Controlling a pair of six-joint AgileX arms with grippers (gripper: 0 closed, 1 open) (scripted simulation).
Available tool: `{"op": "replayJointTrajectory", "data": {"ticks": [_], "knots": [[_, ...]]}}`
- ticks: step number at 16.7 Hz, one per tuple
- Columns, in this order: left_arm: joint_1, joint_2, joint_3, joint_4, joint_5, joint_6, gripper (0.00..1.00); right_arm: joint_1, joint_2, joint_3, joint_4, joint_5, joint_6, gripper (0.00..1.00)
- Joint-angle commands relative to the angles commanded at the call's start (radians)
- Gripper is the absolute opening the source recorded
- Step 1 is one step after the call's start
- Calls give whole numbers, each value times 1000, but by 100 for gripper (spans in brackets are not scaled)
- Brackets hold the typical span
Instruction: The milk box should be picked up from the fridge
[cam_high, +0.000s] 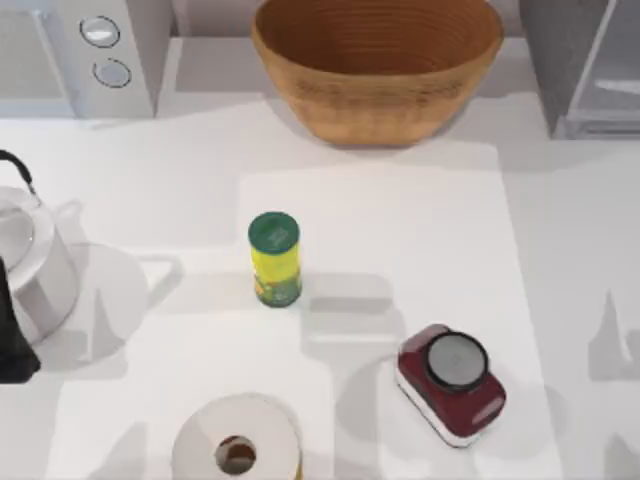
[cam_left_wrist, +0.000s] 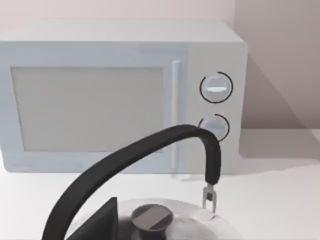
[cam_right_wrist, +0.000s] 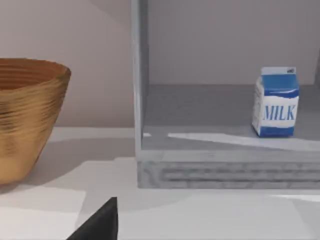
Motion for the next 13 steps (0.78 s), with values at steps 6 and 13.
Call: {"op": "replayJointTrajectory", "data": {"ticks": [6, 13], "knots": [[0, 0, 0, 0, 0, 0, 100, -40, 106, 14, 102, -39, 1, 100], [0, 0, 0, 0, 0, 0, 100, -210, 664, 73, 619, -203, 7, 100]]}}
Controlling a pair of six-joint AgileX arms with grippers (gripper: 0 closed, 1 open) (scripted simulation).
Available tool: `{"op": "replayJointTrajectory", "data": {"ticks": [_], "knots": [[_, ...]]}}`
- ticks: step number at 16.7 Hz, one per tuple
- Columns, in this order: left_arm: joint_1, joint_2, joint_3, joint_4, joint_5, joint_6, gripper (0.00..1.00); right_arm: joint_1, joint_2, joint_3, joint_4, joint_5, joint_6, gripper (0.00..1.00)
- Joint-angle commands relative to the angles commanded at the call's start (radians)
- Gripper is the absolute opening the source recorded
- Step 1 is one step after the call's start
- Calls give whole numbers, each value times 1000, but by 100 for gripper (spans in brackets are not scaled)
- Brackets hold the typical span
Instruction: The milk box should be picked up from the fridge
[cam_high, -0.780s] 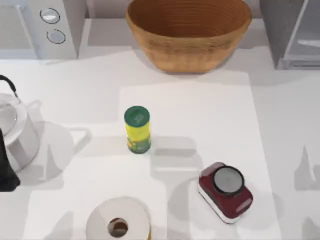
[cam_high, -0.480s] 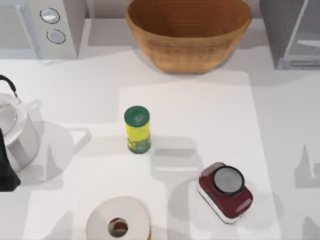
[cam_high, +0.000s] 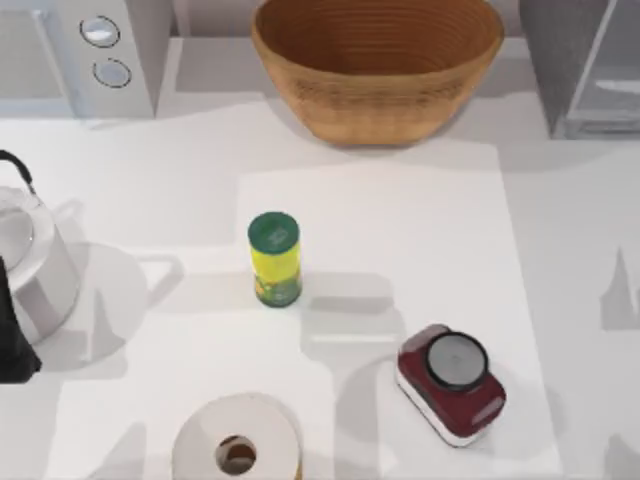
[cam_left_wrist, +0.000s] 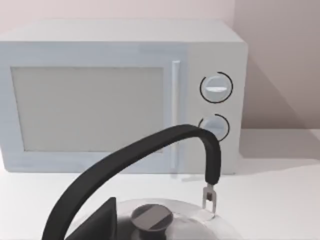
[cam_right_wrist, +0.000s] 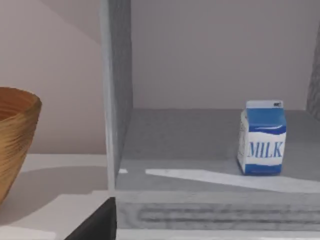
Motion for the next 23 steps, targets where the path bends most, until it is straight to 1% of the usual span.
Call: {"op": "replayJointTrajectory", "data": {"ticks": [7, 10, 12, 16, 21, 23], "knots": [[0, 0, 0, 0, 0, 0, 100, -194, 698, 67, 608, -187, 7, 100], [0, 0, 0, 0, 0, 0, 100, -260, 923, 90, 811, -250, 9, 100], [0, 0, 0, 0, 0, 0, 100, -292, 1032, 101, 909, -282, 10, 100], [0, 0, 0, 0, 0, 0, 100, -323, 1130, 112, 999, -311, 11, 100], [0, 0, 0, 0, 0, 0, 100, -317, 1129, 110, 995, -309, 12, 100], [0, 0, 0, 0, 0, 0, 100, -283, 1162, 145, 985, -296, 29, 100]]}}
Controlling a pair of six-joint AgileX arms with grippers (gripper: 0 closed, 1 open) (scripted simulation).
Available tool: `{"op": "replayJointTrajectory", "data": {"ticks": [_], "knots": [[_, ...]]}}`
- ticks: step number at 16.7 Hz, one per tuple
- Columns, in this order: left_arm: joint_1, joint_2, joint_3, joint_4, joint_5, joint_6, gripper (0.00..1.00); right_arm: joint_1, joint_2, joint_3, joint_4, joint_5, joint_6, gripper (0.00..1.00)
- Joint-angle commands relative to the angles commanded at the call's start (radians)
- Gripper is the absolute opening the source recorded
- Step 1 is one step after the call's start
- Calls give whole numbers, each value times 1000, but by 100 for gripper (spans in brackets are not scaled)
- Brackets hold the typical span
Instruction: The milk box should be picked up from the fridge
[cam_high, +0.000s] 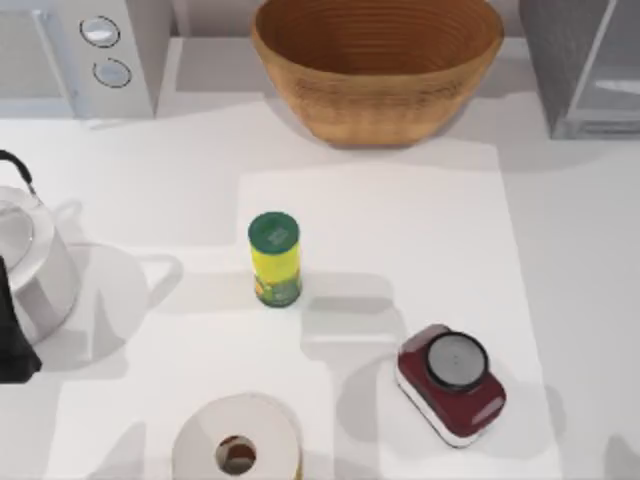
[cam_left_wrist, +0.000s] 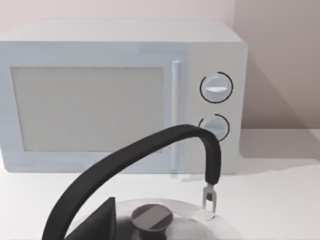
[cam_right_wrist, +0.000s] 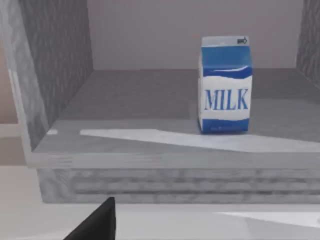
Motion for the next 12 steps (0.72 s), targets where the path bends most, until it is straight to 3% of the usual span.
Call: {"op": "replayJointTrajectory", "data": {"ticks": [7, 12], "knots": [[0, 0, 0, 0, 0, 0, 100, 221, 281, 439, -138, 121, 57, 100], [0, 0, 0, 0, 0, 0, 100, 221, 464, 760, -270, 204, -1, 100]]}}
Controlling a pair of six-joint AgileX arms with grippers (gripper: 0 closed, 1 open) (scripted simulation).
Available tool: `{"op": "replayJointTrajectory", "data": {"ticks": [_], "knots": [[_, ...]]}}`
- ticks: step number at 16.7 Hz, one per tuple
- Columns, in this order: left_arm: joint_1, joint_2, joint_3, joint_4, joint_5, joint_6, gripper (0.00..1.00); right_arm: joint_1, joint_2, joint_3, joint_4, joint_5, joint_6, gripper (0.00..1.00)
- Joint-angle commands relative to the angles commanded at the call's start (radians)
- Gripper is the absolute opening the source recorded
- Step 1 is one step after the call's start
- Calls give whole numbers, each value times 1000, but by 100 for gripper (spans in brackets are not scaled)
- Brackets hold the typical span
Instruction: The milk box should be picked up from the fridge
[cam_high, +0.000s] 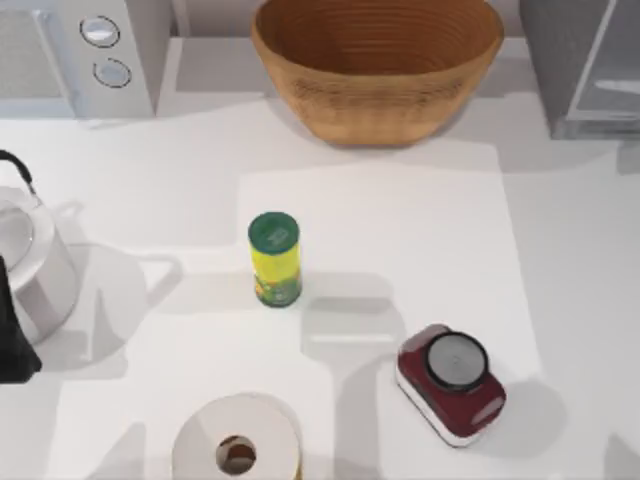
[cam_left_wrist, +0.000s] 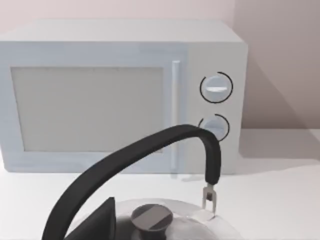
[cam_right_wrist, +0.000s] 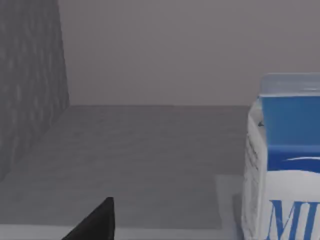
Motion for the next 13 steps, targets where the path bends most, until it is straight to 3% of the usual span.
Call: {"op": "replayJointTrajectory", "data": {"ticks": [8, 13], "knots": [[0, 0, 0, 0, 0, 0, 100, -22, 42, 71, -44, 24, -33, 100], [0, 0, 0, 0, 0, 0, 100, 66, 96, 200, -125, 118, -36, 100]]}}
